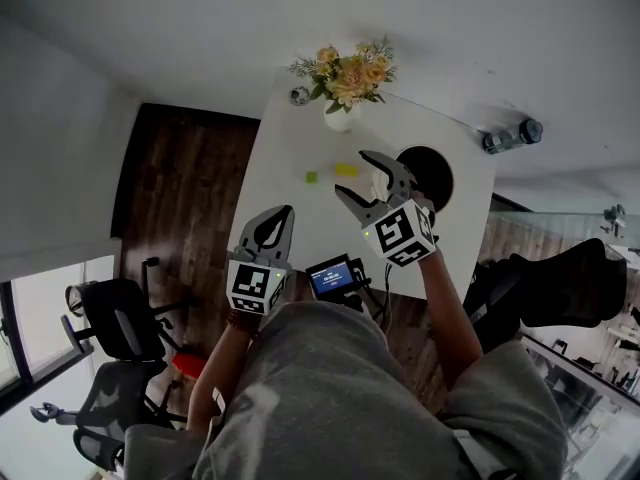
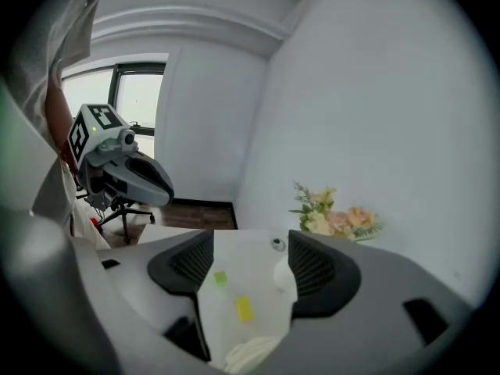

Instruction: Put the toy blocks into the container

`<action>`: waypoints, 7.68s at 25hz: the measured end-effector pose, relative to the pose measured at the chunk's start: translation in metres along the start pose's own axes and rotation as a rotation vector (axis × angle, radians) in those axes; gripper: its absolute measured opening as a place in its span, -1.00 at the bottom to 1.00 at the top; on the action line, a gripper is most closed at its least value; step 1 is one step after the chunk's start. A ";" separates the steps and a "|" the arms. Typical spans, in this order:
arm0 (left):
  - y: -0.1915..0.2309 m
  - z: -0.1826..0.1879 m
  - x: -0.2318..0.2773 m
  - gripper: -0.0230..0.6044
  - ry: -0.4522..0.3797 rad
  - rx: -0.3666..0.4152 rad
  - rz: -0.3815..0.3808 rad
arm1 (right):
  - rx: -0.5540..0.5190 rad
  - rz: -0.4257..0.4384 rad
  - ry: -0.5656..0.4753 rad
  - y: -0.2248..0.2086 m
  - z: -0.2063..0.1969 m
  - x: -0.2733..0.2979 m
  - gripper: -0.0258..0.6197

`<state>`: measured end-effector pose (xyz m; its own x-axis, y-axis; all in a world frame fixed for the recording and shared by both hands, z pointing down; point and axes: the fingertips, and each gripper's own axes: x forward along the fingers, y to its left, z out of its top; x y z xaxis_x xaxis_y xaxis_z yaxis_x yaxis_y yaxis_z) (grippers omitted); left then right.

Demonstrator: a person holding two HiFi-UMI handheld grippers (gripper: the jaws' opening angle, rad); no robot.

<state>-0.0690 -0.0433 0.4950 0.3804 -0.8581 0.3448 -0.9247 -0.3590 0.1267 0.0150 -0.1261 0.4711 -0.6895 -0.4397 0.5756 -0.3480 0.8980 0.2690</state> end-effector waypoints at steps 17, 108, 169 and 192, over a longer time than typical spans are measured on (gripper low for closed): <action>0.071 -0.014 -0.057 -0.91 0.007 -0.052 0.134 | -0.063 0.262 0.347 0.090 -0.129 0.180 -0.16; -0.068 0.011 0.051 -0.91 0.011 0.094 -0.190 | 0.175 -0.361 0.403 -0.090 -0.219 -0.091 -0.46; 0.104 -0.023 -0.067 -0.91 0.024 -0.062 0.095 | 0.088 -0.037 0.713 0.037 -0.210 0.179 -0.75; 0.079 -0.017 -0.049 -0.91 0.024 -0.025 0.025 | 0.271 -0.049 0.574 0.054 -0.179 0.157 -0.52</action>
<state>-0.1612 -0.0237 0.5043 0.3566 -0.8577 0.3704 -0.9343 -0.3275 0.1409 0.0018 -0.1442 0.7137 -0.2448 -0.3345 0.9100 -0.5708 0.8084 0.1435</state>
